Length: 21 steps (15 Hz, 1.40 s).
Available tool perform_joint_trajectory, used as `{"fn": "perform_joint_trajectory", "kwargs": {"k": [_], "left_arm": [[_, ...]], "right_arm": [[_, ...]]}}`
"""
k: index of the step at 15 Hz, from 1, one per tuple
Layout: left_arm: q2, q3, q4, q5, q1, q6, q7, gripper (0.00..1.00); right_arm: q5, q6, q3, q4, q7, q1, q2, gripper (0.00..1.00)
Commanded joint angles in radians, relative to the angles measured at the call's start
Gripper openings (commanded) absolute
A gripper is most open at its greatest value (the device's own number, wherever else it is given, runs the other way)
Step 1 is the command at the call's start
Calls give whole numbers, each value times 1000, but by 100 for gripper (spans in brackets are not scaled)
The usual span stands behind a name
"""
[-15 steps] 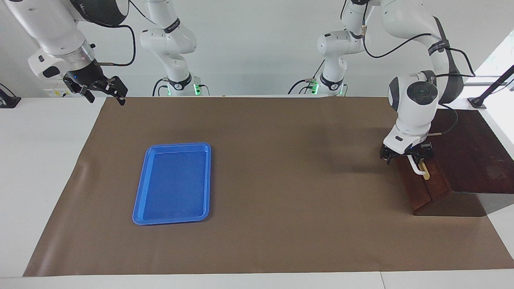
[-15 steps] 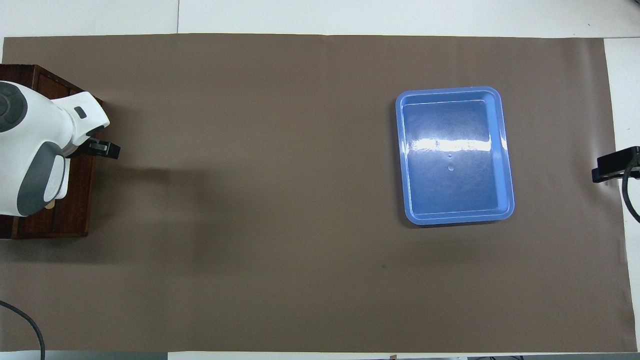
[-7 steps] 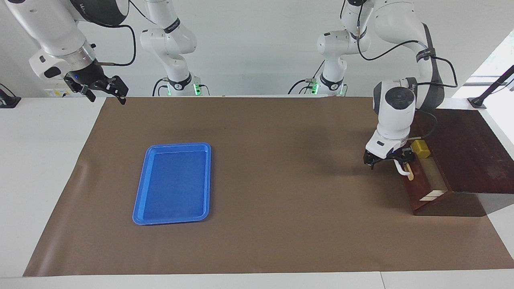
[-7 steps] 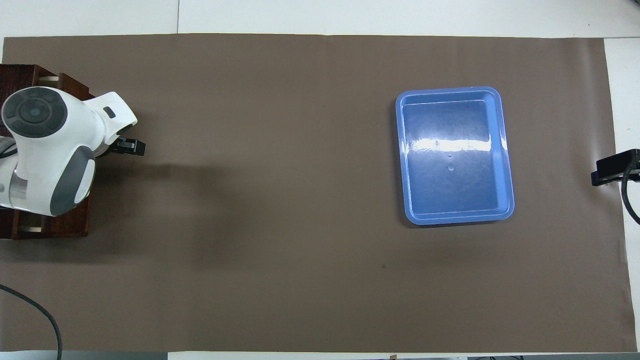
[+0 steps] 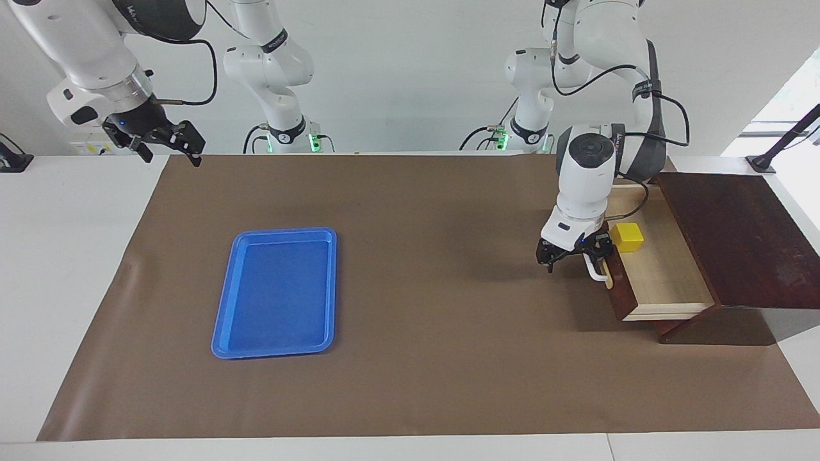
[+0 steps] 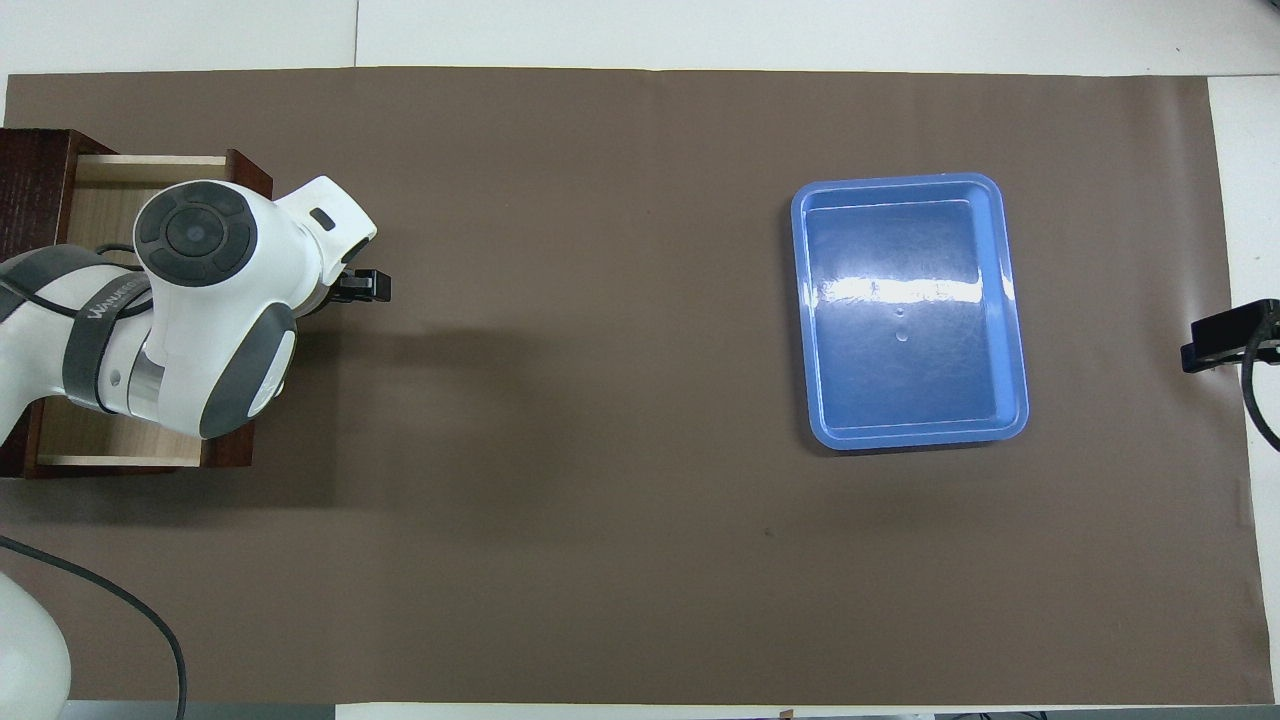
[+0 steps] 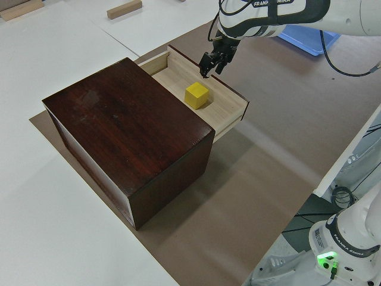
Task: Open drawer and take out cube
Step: 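Grasp the white drawer handle with the left gripper and pull it open, then lower the left gripper into the drawer onto the yellow cube while the right gripper advances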
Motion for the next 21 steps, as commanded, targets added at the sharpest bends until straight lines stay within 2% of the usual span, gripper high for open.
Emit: {"fn": "perform_joint_trajectory", "kwargs": {"k": [1, 2, 6, 7, 9, 11, 14, 19, 21], "left_arm": [[14, 7, 27, -29, -22, -19, -19, 100], [16, 7, 65, -34, -19, -56, -19, 100], [57, 16, 372, -144, -13, -375, -30, 100], [54, 22, 412, -153, -11, -430, -65, 100], [31, 59, 438, -207, 50, -460, -164, 100], [-1, 61, 429, -268, 152, -464, -284, 100], [-16, 64, 385, -284, 216, -408, -659, 100], [-114, 65, 146, -276, 231, -313, -911, 100], [-130, 67, 77, -276, 233, -251, -958, 100]], "right_arm": [[-5, -7, 1, -5, -93, 6, -10, 100], [-3, -3, 4, -5, -126, 6, -10, 100], [-3, -2, 29, -5, -320, 6, -11, 100], [-5, 0, 41, -5, -363, 4, -10, 100], [-5, 7, 55, -3, -409, 4, -10, 100], [-3, 36, 84, -2, -471, 4, -10, 100], [-3, 72, 111, -5, -673, 6, -10, 100], [-3, 98, 144, -5, -926, 4, -10, 100], [-3, 125, 174, -2, -979, 4, -6, 100]]}}
